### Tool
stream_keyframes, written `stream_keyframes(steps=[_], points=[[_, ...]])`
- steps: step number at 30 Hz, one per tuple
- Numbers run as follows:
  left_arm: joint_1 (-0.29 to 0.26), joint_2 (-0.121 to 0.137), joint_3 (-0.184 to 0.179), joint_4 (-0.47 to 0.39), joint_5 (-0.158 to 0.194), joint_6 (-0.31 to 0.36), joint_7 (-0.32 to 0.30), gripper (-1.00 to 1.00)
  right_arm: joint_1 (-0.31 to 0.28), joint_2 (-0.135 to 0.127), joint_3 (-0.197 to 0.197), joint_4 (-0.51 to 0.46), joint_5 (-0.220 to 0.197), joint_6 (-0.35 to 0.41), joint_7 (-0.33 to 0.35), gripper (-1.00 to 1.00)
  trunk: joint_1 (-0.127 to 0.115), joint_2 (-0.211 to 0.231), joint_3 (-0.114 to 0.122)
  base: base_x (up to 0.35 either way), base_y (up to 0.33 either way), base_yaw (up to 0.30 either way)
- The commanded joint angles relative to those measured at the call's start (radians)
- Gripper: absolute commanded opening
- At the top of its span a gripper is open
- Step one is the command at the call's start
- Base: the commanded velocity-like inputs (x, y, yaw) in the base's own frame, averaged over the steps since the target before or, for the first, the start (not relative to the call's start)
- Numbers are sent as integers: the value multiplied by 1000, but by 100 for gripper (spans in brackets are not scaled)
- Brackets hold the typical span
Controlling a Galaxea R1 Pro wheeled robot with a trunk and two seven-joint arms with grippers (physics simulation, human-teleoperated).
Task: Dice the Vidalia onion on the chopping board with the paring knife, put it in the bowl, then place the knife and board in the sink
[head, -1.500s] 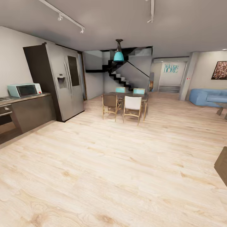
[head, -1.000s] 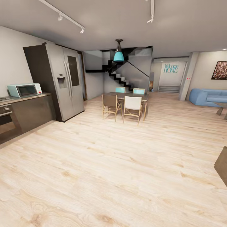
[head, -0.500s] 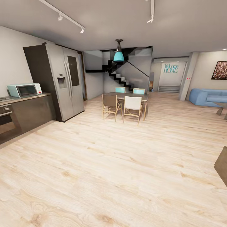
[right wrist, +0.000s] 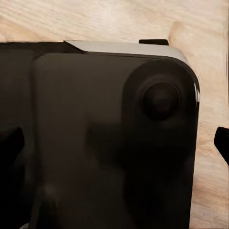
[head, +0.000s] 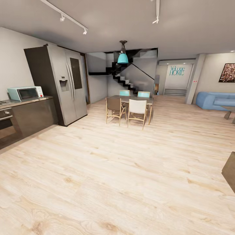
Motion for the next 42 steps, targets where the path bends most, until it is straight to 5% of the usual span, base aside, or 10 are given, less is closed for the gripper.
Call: stream_keyframes(steps=[1,8,14,22,32,42], points=[[0,0,0,-7,0,-11,0,100,0,0,-1,0,-1,-39,0,100,0,0,-1,0,0,0],[0,1,0,-94,0,-36,0,100,0,-2,-1,-5,0,-171,0,100,0,0,-1,0,0,0],[0,2,0,-183,0,-48,0,100,0,-9,-2,-108,1,-181,-1,100,0,0,-1,0,0,0],[0,4,1,-270,0,-240,0,100,0,-30,-3,-340,2,-181,-23,100,0,0,-1,0,0,0],[0,16,1,-404,0,-270,0,100,0,-58,-3,-567,4,-181,-78,100,0,0,-1,0,0,0],[0,19,4,-428,2,-275,1,100,0,-80,-4,-585,0,-178,-85,100,0,0,-1,0,0,47]])
